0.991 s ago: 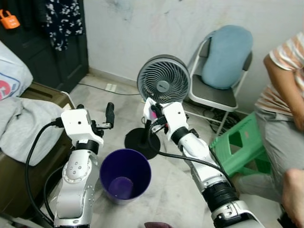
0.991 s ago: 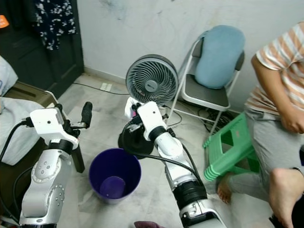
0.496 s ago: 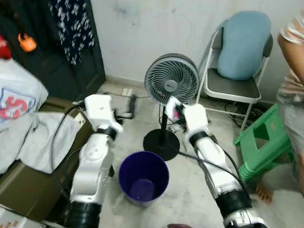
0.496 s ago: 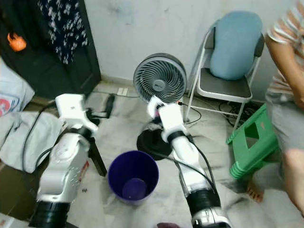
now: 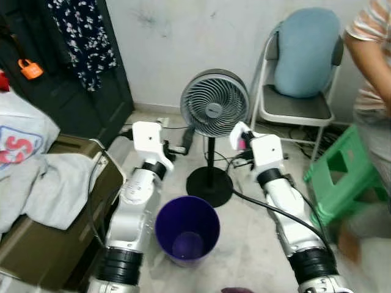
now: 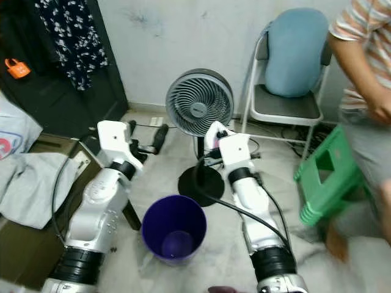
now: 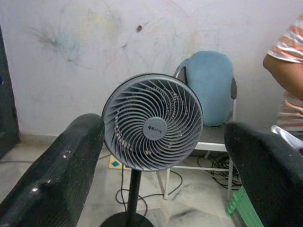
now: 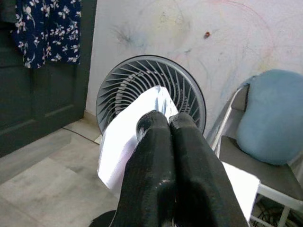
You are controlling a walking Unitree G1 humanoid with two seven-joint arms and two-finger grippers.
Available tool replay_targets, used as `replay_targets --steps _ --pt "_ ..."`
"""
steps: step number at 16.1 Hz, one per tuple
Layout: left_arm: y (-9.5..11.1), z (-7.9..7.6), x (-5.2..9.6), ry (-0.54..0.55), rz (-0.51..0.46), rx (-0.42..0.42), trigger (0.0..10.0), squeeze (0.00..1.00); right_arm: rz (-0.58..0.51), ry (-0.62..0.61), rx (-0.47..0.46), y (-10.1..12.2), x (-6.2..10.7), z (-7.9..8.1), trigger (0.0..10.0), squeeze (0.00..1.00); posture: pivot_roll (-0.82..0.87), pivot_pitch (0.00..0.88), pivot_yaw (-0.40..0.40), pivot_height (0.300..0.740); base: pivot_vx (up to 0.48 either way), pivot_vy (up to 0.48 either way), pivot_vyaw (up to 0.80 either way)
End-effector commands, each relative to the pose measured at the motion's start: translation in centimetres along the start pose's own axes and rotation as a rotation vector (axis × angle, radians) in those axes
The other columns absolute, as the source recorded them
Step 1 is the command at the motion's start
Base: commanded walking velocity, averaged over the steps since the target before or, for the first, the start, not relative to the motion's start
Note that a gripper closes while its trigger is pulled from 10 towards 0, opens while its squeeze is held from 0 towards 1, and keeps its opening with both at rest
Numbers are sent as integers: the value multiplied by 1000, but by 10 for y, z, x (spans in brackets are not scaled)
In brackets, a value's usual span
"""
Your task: Clean up the room
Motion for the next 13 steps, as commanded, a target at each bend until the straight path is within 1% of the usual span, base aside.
replay_targets --steps 1,2,3,4,5,6,7,8,9,11,12,13 --pt "3 2 5 0 -9 -17 10000 0 -31 8 -9 11 -3 7 10000 0 -124 37 54 740 0 0 800" --pt "2 3 8 1 -5 -21 10000 0 -30 11 -18 11 -2 9 10000 0 -118 39 53 740 0 0 800" --pt "1 9 14 19 -3 -30 10000 0 -26 18 -34 10 0 15 10000 0 -90 45 41 740 0 0 800" --pt "2 18 20 57 -11 -36 10000 0 -20 47 -52 8 1 27 10000 0 -61 39 23 740 0 0 400" --pt "5 21 23 76 -21 -39 10000 0 -17 70 -58 7 2 34 10000 0 -46 40 10 740 0 0 0" --pt "11 25 24 100 -36 -37 10000 0 -21 87 -67 11 0 39 10000 0 -42 58 13 740 0 0 0" --pt "13 25 23 106 -40 -35 10000 0 -24 90 -68 13 -2 40 10000 0 -42 58 13 740 0 0 0" --pt "16 24 23 89 -39 -47 10000 0 -27 91 -67 15 -7 42 10000 0 -43 89 13 740 0 0 0" --pt "13 28 27 85 -25 -62 10000 0 -20 79 -65 14 -6 43 10000 0 -54 96 19 740 0 0 0" --pt "13 33 29 97 -21 -62 10000 0 -23 76 -60 14 -1 42 10000 0 -65 94 28 740 0 0 0" --pt "13 33 27 98 -17 -59 10000 0 -15 76 -60 11 2 41 10000 0 -66 93 32 740 0 0 0" --pt "11 29 21 82 -13 -57 10000 0 -3 69 -56 6 3 38 10000 0 -74 85 46 740 0 0 0"
Point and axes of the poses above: a point about 5 cm out from each wrist's last joint towards the gripper, its own x axis pointing back from the gripper into the wrist, its own y axis along the axis of the wrist's last joint, z = x × y, the point moved 6 cm from there along -x, pointing out of the wrist towards the gripper, and after that the axes turned 9 degrees about x, right-handed, at the moved point
